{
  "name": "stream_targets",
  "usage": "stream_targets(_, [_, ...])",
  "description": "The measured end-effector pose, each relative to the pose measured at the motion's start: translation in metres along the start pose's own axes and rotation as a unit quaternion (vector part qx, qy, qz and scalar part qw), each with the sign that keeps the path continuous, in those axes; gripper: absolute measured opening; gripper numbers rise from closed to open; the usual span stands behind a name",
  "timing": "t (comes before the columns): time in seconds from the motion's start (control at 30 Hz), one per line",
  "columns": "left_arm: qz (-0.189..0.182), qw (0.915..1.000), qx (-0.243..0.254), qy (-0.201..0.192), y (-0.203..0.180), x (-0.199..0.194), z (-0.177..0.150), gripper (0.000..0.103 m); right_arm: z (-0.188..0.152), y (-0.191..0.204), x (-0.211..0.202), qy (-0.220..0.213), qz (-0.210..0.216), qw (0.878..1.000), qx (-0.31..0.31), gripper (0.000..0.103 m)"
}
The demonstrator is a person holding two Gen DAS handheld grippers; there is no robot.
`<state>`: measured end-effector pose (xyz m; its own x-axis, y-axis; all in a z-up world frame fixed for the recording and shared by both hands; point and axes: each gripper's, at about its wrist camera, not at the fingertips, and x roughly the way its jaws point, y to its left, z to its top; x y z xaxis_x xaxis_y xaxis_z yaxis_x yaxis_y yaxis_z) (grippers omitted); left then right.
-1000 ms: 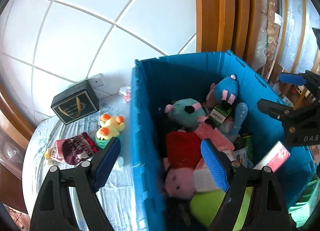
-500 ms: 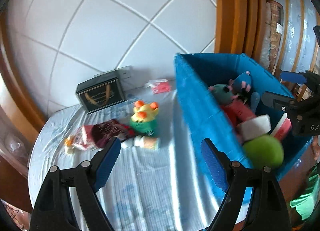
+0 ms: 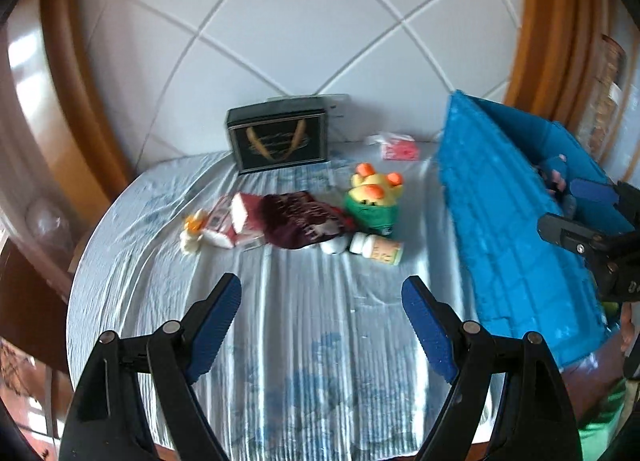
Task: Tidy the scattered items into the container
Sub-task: 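Withdraw both open tools from the crate back over the bed, then grasp the white round plush with the left tool while the right tool grasps the white pill bottle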
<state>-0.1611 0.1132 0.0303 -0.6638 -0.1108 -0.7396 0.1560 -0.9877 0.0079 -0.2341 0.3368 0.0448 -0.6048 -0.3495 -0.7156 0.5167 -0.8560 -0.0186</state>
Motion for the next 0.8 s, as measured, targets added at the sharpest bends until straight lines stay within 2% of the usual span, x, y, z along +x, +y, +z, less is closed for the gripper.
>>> stream_targets(0.23, [0.041, 0.998, -0.048, -0.008, 0.034, 0.027, -0.008, 0.083, 0.008, 0.016, 0.043, -0.021, 0.039, 0.999, 0.012, 0.103])
stream_targets(0.33, [0.05, 0.9958, -0.076, -0.004, 0.052, 0.044, -0.017, 0.083, 0.007, 0.021, 0.06, -0.03, 0.033, 0.999, 0.012, 0.103])
stream_targets(0.5, [0.064, 0.9929, -0.1, 0.011, 0.081, 0.082, -0.031, 0.083, -0.002, 0.026, 0.101, -0.01, 0.03, 0.999, 0.015, 0.103])
stream_targets(0.63, [0.053, 0.992, -0.11, 0.031, 0.102, 0.122, -0.04, 0.083, -0.014, 0.027, 0.135, 0.014, 0.016, 0.999, 0.024, 0.103])
stream_targets(0.8, [0.027, 0.9946, -0.085, 0.053, 0.105, 0.177, -0.046, 0.083, -0.03, 0.023, 0.172, 0.03, -0.006, 0.997, 0.073, 0.103])
